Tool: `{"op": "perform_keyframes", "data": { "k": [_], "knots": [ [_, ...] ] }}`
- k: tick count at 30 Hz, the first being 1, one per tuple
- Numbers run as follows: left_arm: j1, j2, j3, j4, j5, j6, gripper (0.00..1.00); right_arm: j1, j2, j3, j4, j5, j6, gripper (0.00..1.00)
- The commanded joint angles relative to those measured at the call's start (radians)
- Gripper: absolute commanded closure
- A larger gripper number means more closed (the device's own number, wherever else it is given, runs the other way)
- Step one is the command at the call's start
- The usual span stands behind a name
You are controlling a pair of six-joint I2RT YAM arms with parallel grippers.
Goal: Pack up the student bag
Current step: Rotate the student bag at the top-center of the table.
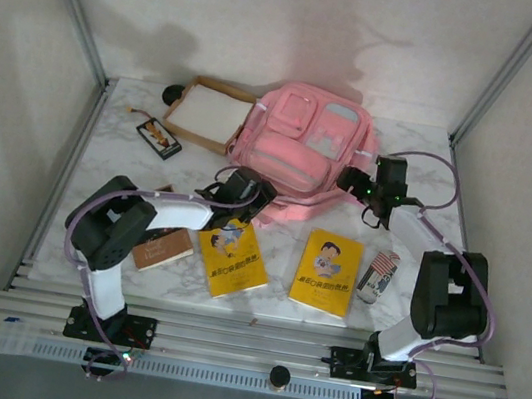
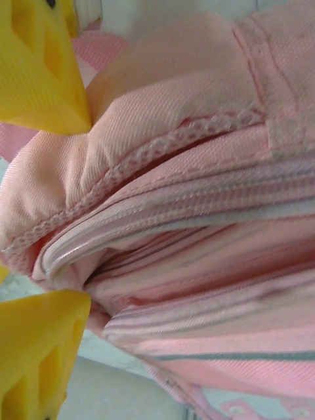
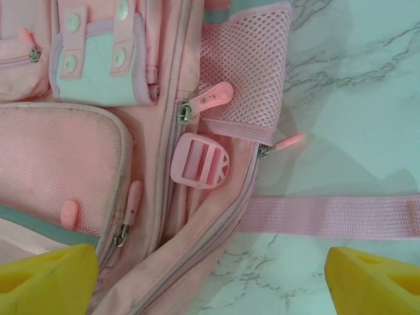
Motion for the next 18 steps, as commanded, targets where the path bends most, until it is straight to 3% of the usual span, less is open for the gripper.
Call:
{"op": "perform_keyframes", "data": {
  "k": [1,9,13,18],
  "knots": [
    [-0.007,0.044,0.051,-0.095,-0.076,-0.032,0.41,-0.03,0.014,0.021,0.013,-0.006,-0.019,0.11],
    [0.039,0.097,0.126,-0.243,-0.166,0.015,0.6,-0.059,0.066,0.033,0.024,-0.011,-0.065,0.14],
    [0.11,0.081,0.13,-0.268,-0.181,0.085,0.59,-0.061,0.091,0.046,0.033,-0.02,-0.097,0.16],
    [0.199,0.062,0.128,-0.262,-0.181,0.179,0.75,-0.059,0.125,0.063,0.049,-0.121,-0.198,0.3]
  ]
}}
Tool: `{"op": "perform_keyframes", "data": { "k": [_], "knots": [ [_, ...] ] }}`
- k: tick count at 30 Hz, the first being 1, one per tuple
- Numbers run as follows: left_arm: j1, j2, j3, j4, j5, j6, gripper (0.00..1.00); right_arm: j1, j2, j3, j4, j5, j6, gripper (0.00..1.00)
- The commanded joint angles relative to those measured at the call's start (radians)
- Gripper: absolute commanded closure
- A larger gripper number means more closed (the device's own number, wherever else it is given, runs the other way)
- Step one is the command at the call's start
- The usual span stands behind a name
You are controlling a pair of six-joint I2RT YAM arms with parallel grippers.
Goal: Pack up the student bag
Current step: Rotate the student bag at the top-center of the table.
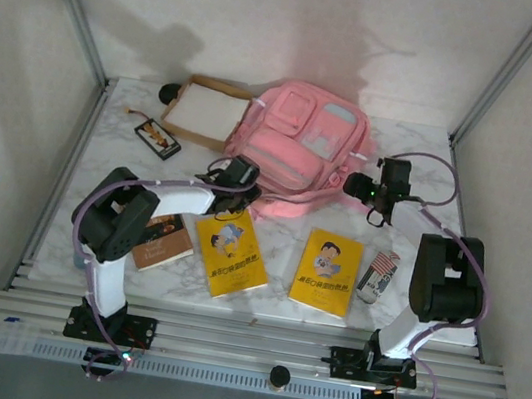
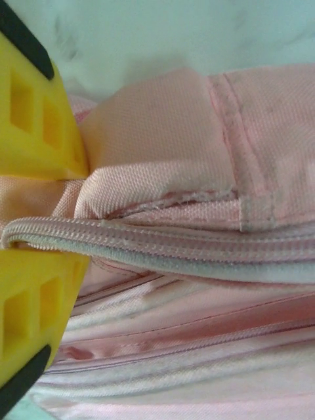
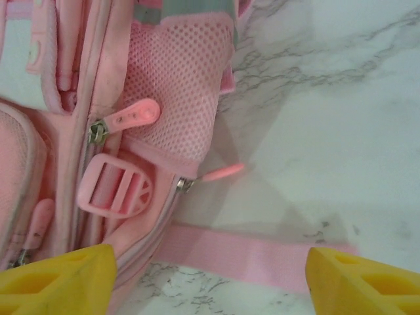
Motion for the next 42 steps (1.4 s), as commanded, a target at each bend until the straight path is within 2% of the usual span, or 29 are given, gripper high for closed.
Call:
{"op": "perform_keyframes", "data": {
  "k": [1,4,7,10,13,17,21,27,31,34,36,40,42],
  "knots": [
    [0.116,0.009,0.015,-0.041,-0.133,0.104,0.78,-0.001,0.021,0.04,0.023,-0.1,-0.119,0.34],
    [0.156,0.006,0.014,-0.027,-0.103,0.13,0.85,0.001,0.01,0.033,0.022,-0.134,-0.258,0.36],
    [0.166,0.003,0.002,0.006,-0.081,0.141,0.87,0.0,0.014,0.024,0.044,-0.171,-0.384,0.36],
    [0.169,0.001,0.003,0.012,-0.069,0.151,0.89,0.004,0.033,0.023,0.045,-0.273,-0.527,0.36],
    [0.173,-0.008,0.001,0.031,-0.051,0.161,0.92,0.013,0.042,0.02,0.038,-0.297,-0.631,0.36],
    [0.174,-0.014,0.006,0.043,-0.036,0.163,1.0,0.016,0.072,0.018,0.044,-0.311,-0.736,0.39],
    [0.175,-0.012,0.016,0.056,-0.009,0.157,1.0,0.033,0.102,0.039,0.001,-0.323,-0.836,0.43],
    [0.175,-0.013,0.026,0.056,-0.006,0.158,1.0,0.04,0.143,0.046,-0.027,-0.341,-0.892,0.46],
    [0.175,0.0,0.069,0.062,0.012,0.204,1.0,0.033,0.14,0.05,-0.019,-0.357,-0.857,0.47],
    [0.187,0.031,0.143,0.029,-0.008,0.288,1.0,0.007,0.111,0.063,0.02,-0.388,-0.731,0.42],
    [0.201,0.065,0.204,0.021,0.002,0.356,1.0,0.004,0.082,0.054,0.059,-0.391,-0.635,0.27],
    [0.208,0.165,0.363,-0.022,-0.029,0.483,1.0,-0.031,0.02,0.014,0.148,-0.456,-0.403,0.18],
    [0.218,0.204,0.42,-0.044,-0.01,0.504,1.0,-0.03,0.0,0.013,0.153,-0.512,-0.329,0.02]
  ]
}}
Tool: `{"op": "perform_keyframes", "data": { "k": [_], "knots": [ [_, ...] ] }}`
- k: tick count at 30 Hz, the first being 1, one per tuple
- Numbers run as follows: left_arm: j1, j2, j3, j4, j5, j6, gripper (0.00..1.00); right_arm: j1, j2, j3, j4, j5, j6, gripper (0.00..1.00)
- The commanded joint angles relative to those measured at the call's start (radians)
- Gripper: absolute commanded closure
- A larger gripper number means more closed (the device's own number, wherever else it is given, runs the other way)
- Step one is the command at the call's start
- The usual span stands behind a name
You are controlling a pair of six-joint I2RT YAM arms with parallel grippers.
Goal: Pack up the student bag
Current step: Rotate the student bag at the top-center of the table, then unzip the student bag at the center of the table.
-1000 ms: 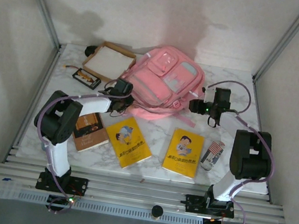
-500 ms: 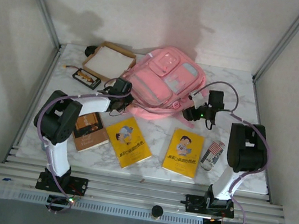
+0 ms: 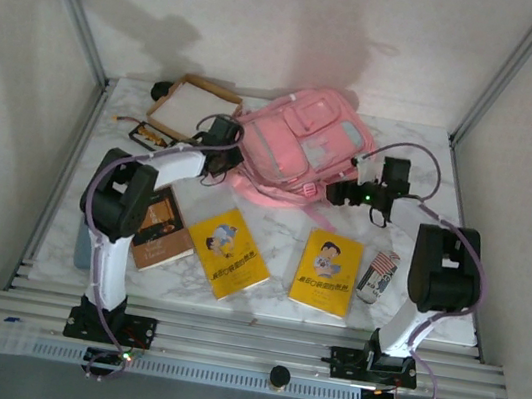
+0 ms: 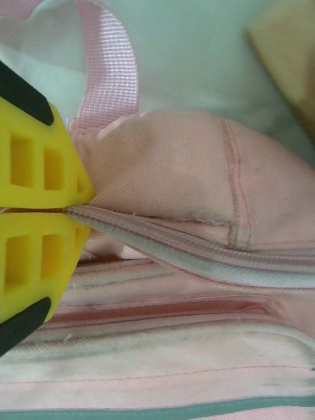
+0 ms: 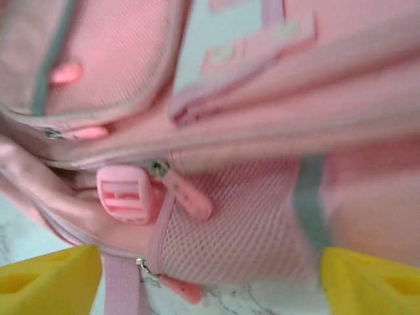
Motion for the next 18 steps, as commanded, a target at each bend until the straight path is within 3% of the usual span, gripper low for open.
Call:
{"op": "perform_keyframes", "data": {
  "k": [1,3,6,9,10,12,18],
  "knots": [
    [0.018,0.038,0.115,0.081,-0.011,0.111,0.88,-0.007,-0.066,-0.011,0.072,-0.112,0.231,0.01],
    [0.018,-0.001,0.089,0.088,-0.018,0.127,0.55,-0.007,-0.091,-0.026,0.07,-0.118,0.298,0.01],
    [0.015,-0.1,0.026,0.074,-0.023,0.141,0.4,-0.008,-0.14,-0.073,0.074,-0.031,0.473,0.01],
    [-0.028,-0.215,-0.051,0.021,-0.095,0.125,0.39,0.025,-0.169,-0.112,0.034,0.048,0.702,0.01],
    [-0.053,-0.249,-0.084,0.021,-0.096,0.121,0.38,0.043,-0.172,-0.123,0.0,0.125,0.785,0.01],
    [-0.108,-0.275,-0.101,-0.008,-0.092,0.109,0.37,0.055,-0.154,-0.136,-0.026,0.149,0.882,0.01],
    [-0.28,-0.251,-0.095,-0.013,-0.052,0.054,0.38,0.11,-0.027,-0.115,-0.01,0.197,1.08,0.22]
  ]
}}
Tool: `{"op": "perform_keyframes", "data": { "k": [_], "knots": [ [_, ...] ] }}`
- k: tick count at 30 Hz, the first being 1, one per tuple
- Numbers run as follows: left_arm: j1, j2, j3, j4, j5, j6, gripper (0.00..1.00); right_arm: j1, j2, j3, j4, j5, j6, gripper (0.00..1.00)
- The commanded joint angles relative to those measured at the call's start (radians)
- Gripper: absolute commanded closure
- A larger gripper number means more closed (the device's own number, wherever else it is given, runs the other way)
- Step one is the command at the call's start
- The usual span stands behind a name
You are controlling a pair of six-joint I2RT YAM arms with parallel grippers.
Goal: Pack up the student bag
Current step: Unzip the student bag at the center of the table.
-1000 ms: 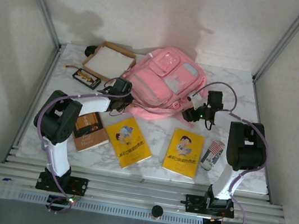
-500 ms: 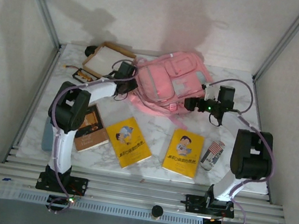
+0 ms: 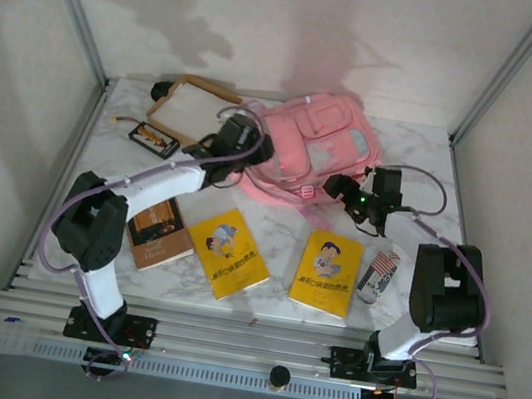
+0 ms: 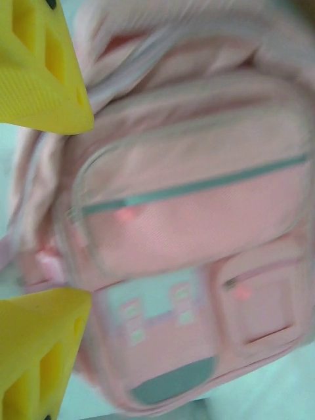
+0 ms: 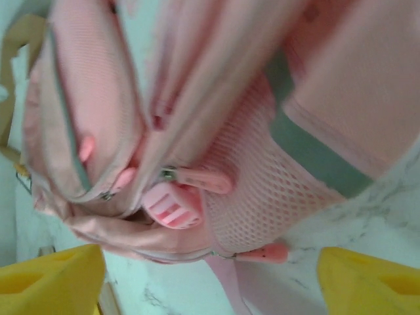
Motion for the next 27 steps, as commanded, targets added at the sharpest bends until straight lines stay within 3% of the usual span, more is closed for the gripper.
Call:
{"op": "perform_keyframes", "data": {
  "k": [1,3,7,13,20,22,27],
  "knots": [
    [-0.075,0.029,-0.017,-0.034,-0.001,-0.033,0.38,0.018,0.081,0.012,-0.001,0.064,0.207,0.25],
    [-0.107,0.038,-0.01,-0.037,-0.003,-0.035,0.38,0.017,0.111,0.014,0.024,0.083,0.235,0.29],
    [-0.148,0.058,-0.013,-0.026,0.016,-0.05,0.4,0.02,0.164,0.052,0.067,0.109,0.259,0.45],
    [-0.18,0.09,-0.02,-0.016,0.037,-0.036,0.42,0.031,0.197,0.105,0.113,0.141,0.252,0.45],
    [-0.203,0.13,0.01,-0.023,0.08,-0.064,0.44,0.04,0.188,0.117,0.157,0.146,0.3,0.89],
    [-0.216,0.147,0.015,-0.012,0.079,-0.067,0.44,0.042,0.154,0.106,0.17,0.137,0.324,0.98],
    [-0.242,0.186,0.037,0.02,0.086,-0.081,0.44,0.041,0.073,0.113,0.175,0.094,0.368,1.0]
  ]
}}
